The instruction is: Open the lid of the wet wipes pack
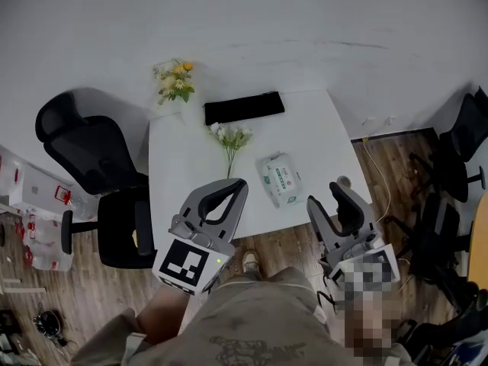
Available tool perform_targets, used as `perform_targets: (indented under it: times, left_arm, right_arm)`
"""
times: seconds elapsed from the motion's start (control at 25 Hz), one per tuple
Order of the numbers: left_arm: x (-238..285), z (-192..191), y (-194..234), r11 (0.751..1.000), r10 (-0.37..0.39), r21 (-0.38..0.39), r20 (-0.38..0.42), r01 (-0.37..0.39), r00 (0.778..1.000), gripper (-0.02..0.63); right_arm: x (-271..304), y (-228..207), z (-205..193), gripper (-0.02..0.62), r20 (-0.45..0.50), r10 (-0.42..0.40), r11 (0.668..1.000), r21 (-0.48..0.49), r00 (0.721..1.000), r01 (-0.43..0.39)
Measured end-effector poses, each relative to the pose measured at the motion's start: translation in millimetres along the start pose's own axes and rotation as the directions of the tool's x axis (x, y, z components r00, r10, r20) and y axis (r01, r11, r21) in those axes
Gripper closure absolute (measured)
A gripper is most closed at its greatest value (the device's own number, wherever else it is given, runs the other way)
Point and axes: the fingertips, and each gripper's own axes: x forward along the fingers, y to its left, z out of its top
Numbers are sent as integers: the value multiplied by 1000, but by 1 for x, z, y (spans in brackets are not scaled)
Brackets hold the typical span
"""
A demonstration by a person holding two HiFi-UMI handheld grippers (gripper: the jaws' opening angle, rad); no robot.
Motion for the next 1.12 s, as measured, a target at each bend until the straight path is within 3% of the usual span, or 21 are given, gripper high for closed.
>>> perform_targets:
  times: [0.64, 0.8, 1.12]
  left_arm:
    - [45, -19, 9, 997, 67, -38, -75, -70, 995, 589]
    - [61, -37, 12, 997, 74, -18, -114, -76, 991, 589]
    - [96, -104, 25, 986, 93, -115, -217, -120, 972, 589]
  right_arm:
    - [42, -53, -23, 403, -71, 50, 999, 13, 996, -49]
    - [63, -63, -47, 403, -136, 74, 997, 3, 988, -75]
    - [116, -71, -121, 402, -278, 82, 997, 10, 957, -83]
